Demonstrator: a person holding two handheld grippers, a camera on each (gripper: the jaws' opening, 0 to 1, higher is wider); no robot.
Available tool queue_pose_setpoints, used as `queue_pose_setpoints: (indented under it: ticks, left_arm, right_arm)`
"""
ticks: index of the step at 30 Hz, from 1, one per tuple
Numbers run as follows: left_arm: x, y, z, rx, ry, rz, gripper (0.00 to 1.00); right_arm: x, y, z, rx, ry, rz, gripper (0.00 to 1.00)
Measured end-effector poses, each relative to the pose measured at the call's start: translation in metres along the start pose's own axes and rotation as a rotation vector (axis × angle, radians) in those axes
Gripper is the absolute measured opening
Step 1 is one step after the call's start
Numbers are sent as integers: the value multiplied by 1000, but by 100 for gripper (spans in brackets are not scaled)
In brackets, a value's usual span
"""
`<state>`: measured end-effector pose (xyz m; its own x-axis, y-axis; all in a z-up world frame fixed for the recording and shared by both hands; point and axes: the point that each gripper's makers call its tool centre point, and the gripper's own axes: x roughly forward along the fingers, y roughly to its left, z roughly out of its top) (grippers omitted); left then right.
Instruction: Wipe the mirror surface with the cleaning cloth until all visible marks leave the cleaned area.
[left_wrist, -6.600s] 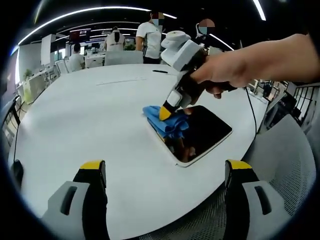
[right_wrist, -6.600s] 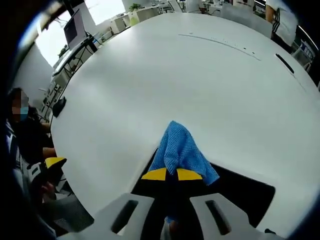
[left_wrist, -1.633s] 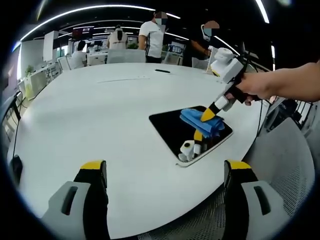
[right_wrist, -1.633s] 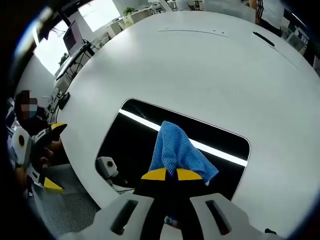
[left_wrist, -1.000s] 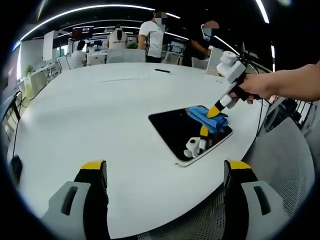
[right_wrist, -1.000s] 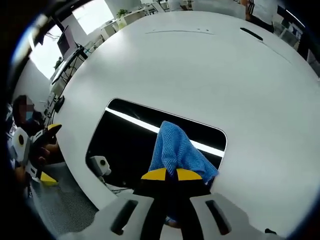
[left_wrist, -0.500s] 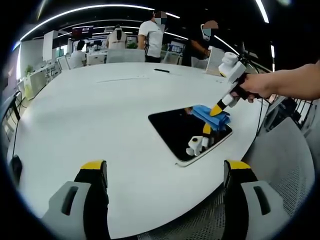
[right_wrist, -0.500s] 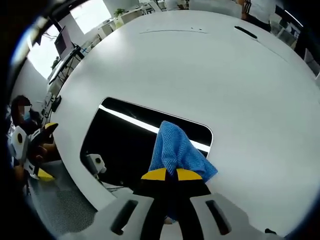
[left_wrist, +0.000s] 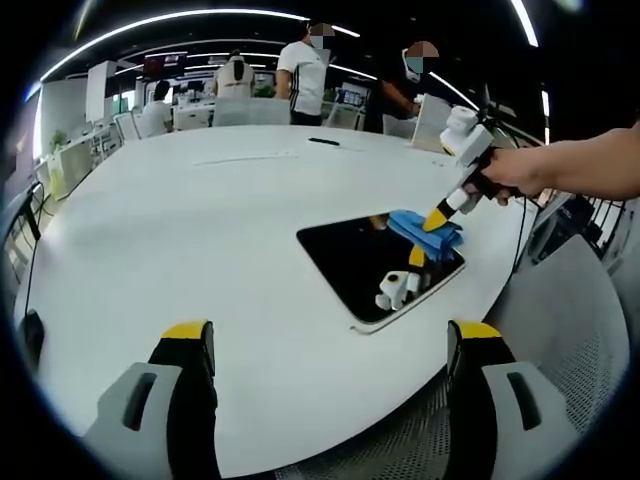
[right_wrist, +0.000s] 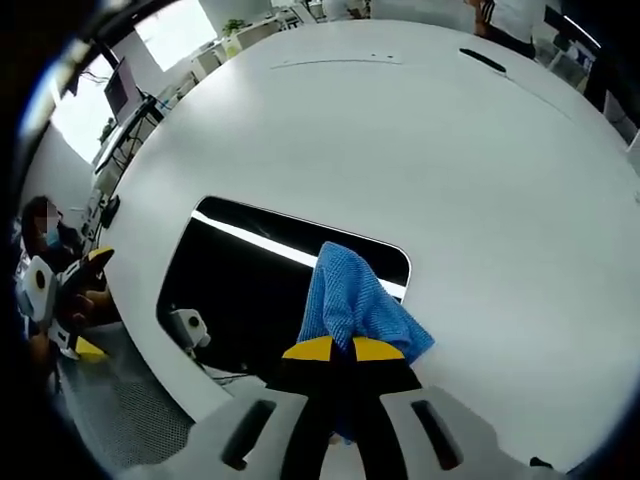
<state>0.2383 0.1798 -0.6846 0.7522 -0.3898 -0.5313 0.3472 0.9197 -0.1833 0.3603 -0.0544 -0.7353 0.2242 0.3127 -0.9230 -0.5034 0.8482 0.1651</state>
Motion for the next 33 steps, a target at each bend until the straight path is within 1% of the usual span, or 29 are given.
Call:
queue_pose_setpoints:
  ticks: [4,14,20,26,28,30,33]
  left_arm:
    - [0,0,0,-3,-1,0,96]
    - [0,-1,-1,4,6,-3,96]
    - [0,0,0,5,2,4,97]
    - [0,2,-1,0,5,13,97]
    - [-1,2,0,-3,4,16,97]
    - [-1,2,0,-2,-1,16,97]
    - [0,1,0,4,0,10,97]
  right_arm:
    - [3,-9,2,11,4,1,0]
    - [2,-15,-2,24,0,-10,0]
    - [1,-15,-2,26,1,-18,0]
    - [3,-15,-2,26,-9,-50,0]
    - [2,-13,-5,41,-6,-65,0]
    - [1,-11,-7,26,-13,-79,0]
    - [-1,-9,-10,27,-20,-90,0]
